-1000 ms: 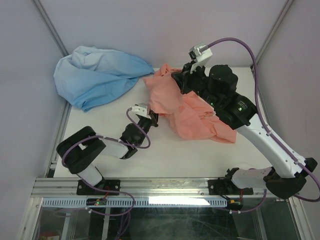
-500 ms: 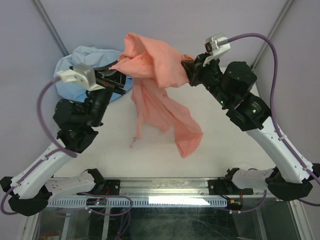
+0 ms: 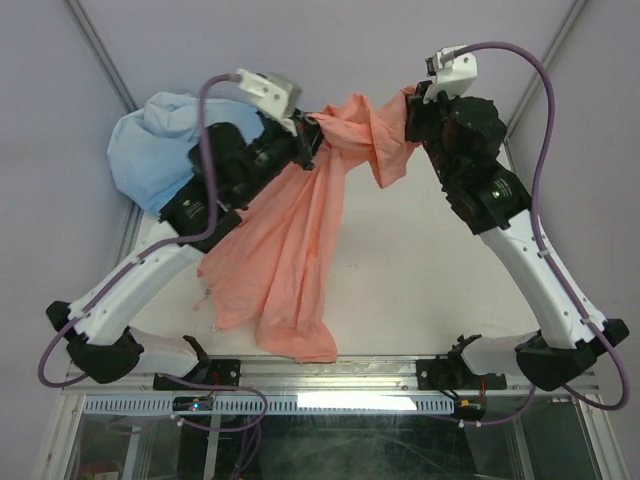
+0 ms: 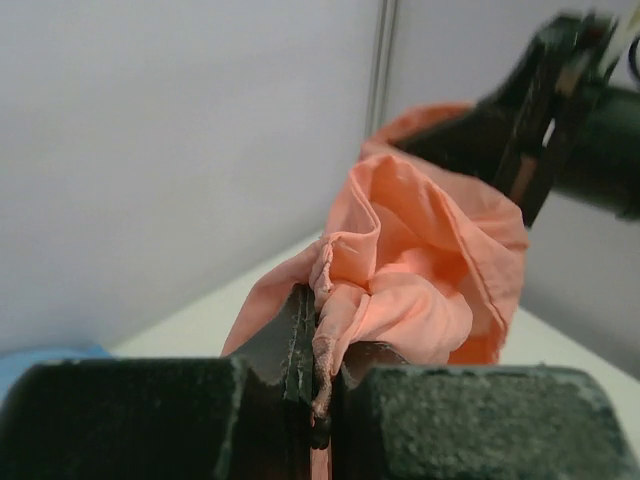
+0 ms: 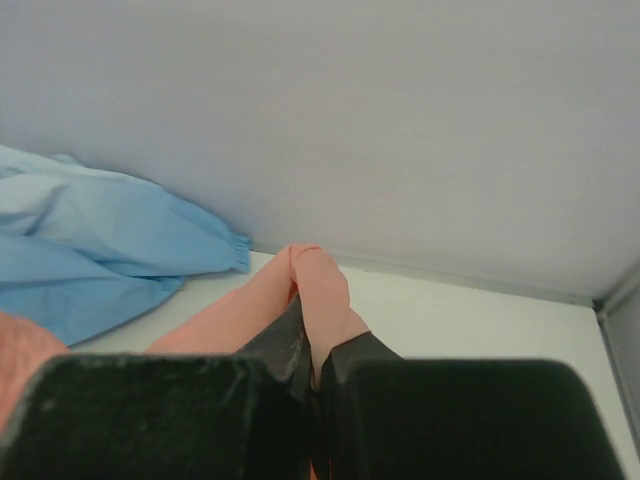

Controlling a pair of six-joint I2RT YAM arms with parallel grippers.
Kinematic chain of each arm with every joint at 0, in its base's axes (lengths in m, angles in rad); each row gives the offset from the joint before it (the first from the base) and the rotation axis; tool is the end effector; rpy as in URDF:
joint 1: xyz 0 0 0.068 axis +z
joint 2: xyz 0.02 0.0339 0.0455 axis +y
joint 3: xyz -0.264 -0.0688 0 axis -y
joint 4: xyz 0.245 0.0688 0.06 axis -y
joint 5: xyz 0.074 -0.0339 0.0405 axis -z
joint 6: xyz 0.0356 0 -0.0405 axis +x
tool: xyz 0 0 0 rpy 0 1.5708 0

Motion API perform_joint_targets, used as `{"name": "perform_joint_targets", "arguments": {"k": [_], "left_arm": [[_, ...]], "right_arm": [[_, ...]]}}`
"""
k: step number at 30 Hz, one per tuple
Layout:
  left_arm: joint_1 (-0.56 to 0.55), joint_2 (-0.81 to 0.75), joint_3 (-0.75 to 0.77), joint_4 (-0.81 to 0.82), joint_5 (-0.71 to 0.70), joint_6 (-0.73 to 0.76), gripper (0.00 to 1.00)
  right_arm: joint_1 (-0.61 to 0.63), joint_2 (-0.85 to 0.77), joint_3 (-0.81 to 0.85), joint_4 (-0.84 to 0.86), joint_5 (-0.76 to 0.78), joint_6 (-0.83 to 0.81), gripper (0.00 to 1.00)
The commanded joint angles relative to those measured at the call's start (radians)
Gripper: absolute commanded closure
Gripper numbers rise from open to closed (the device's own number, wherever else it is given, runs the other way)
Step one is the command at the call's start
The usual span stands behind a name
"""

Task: Zip up the jacket

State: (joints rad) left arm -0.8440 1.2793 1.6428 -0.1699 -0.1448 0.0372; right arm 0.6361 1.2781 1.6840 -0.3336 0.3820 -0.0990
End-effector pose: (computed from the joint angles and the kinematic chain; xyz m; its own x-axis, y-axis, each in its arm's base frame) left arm 0.1759 -0.1901 0.5306 0.1518 -0.1153 -0.9817 0.6402 0.7682 0.0088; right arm 0.2106 0.1390 0.5259 0.0827 -0.0529 -0.9952 -0.2452 0.9668 -0.0718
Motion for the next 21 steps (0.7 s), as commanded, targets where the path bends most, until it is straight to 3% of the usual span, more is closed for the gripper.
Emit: {"name": "perform_joint_targets", "arguments": {"k": [1,5,7,9,11,14,18,21], "left_arm": [[0.079,0.161,0.048,-0.059,0.090,-0.110,1.00],[0.185,0.367,0.153,-0.058,0.244,-0.183,0.93],[0.213,0.459,0.219,-0.063,0.287,-0.205,0.73],[0.239,0.526,0.264,-0.079,0.334,-0.233,0.65],[0.265,0.553,0.292,-0.090,0.377,-0.263,0.49],[0.293,0.528,0.207,-0.091,0.382,-0.279,0.42],[0.323,0.421,-0.002,-0.088,0.355,-0.307,0.32],[0.331,0.320,-0.192,-0.060,0.309,-0.350,0.30]], "right_arm": [[-0.191,0.095,-0.021,0.014,-0.072,0.080,1.00],[-0.296,0.232,0.014,-0.004,-0.158,0.126,0.98],[-0.322,0.304,0.049,-0.045,-0.188,0.139,0.84],[-0.332,0.358,0.080,-0.109,-0.196,0.145,0.67],[-0.332,0.372,0.072,-0.160,-0.216,0.152,0.55],[-0.331,0.326,-0.011,-0.204,-0.230,0.179,0.36],[-0.307,0.202,-0.214,-0.216,-0.313,0.224,0.29],[-0.241,0.126,-0.358,-0.208,-0.369,0.272,0.26]]}}
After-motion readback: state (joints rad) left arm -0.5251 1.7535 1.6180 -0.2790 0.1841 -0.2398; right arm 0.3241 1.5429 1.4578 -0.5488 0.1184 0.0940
